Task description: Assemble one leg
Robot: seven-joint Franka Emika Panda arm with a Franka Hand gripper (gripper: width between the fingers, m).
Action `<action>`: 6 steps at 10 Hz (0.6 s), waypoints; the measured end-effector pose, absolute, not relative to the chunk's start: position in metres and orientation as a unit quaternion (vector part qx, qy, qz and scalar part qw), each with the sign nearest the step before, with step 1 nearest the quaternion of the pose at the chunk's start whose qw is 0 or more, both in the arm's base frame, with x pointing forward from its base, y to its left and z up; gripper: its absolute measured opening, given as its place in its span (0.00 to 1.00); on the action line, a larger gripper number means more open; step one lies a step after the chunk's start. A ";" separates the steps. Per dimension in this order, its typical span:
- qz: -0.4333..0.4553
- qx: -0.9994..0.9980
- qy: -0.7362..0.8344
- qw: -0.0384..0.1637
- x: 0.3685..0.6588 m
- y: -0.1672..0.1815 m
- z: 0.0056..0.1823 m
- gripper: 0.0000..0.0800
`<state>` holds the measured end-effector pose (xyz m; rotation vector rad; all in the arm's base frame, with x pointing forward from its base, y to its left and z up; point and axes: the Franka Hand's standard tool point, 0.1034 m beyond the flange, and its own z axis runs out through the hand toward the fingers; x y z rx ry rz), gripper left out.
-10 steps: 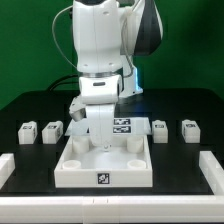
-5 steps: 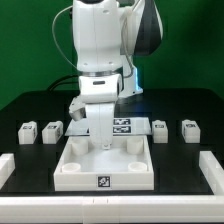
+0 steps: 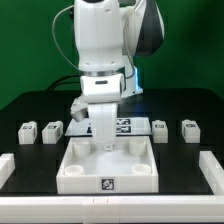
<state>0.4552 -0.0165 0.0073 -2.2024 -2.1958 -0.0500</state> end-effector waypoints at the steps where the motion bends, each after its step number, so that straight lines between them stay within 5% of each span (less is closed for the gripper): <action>1: -0.022 -0.714 -0.699 0.017 0.469 -0.003 0.007 0.07; 6: -0.036 -0.727 -0.686 0.022 0.500 0.048 0.006 0.07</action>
Offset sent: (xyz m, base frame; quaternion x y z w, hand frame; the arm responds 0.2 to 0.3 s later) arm 0.0467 0.0446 0.0050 -0.0158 0.0115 0.0029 0.9998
